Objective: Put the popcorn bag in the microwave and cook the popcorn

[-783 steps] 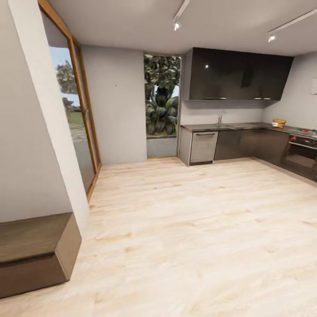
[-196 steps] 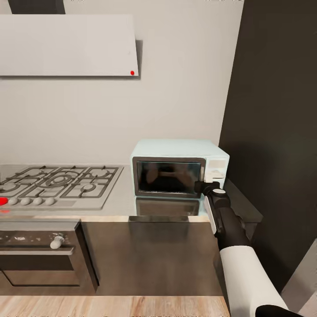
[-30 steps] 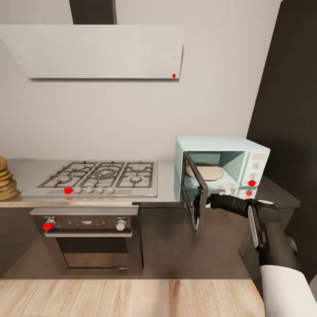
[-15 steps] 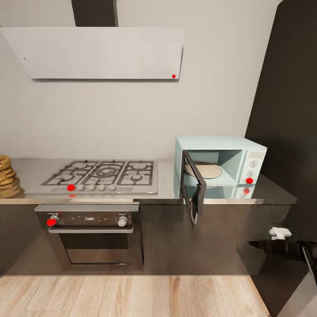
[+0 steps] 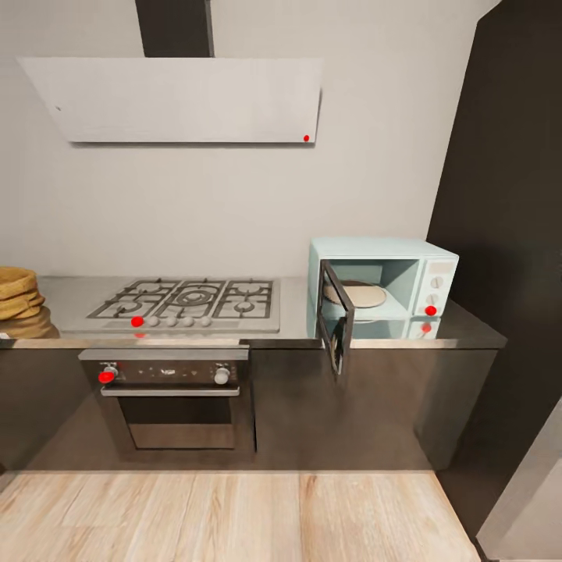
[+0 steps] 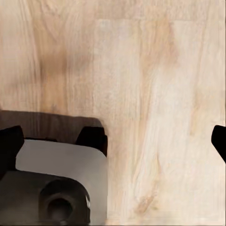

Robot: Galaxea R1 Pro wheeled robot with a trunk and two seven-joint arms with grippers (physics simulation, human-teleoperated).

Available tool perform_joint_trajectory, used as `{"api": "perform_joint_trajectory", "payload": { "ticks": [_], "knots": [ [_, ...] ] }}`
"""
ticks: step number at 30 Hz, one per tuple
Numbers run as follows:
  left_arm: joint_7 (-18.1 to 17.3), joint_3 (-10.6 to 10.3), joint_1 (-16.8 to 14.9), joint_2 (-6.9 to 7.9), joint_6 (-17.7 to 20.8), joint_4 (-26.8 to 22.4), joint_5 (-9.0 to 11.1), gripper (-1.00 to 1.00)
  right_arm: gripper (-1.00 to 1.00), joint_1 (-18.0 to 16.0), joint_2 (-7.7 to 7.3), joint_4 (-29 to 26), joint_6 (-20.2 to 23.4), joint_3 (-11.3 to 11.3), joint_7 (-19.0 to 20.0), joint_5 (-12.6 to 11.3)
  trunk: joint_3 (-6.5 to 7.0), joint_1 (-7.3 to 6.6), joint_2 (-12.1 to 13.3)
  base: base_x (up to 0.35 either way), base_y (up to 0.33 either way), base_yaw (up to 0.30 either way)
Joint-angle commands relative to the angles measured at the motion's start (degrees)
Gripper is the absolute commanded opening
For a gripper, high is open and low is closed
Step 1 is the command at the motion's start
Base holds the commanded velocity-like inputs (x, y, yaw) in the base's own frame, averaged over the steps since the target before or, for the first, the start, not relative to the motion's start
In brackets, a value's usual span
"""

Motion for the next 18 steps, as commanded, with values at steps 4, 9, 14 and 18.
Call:
{"api": "perform_joint_trajectory", "payload": {
  "ticks": [4,9,14,18],
  "knots": [
    [0.28,0.23,-0.01,-0.04,-0.09,-0.03,-0.11,1.00,1.00,-0.45,1.67,4.92,-4.38,-0.64,-11.83,0.95,-0.05,0.00,-0.03,0.000,0.000,0.169],
    [0.29,0.41,-0.01,0.04,-0.12,-0.03,4.54,1.00,1.00,-0.46,4.87,5.37,-10.66,-0.55,-14.48,1.21,-0.05,0.00,-0.03,0.000,0.000,0.289],
    [0.31,0.41,-0.01,0.05,-0.09,0.02,4.83,1.00,1.00,-0.46,4.97,5.38,-10.73,-0.49,-14.52,1.21,-0.05,0.00,-0.03,0.000,0.000,0.300],
    [0.32,0.41,-0.01,0.25,0.34,0.12,5.85,1.00,1.00,1.01,5.53,5.38,-10.96,-0.42,-16.25,1.37,-0.05,0.00,-0.03,0.000,0.000,0.299]
  ]
}}
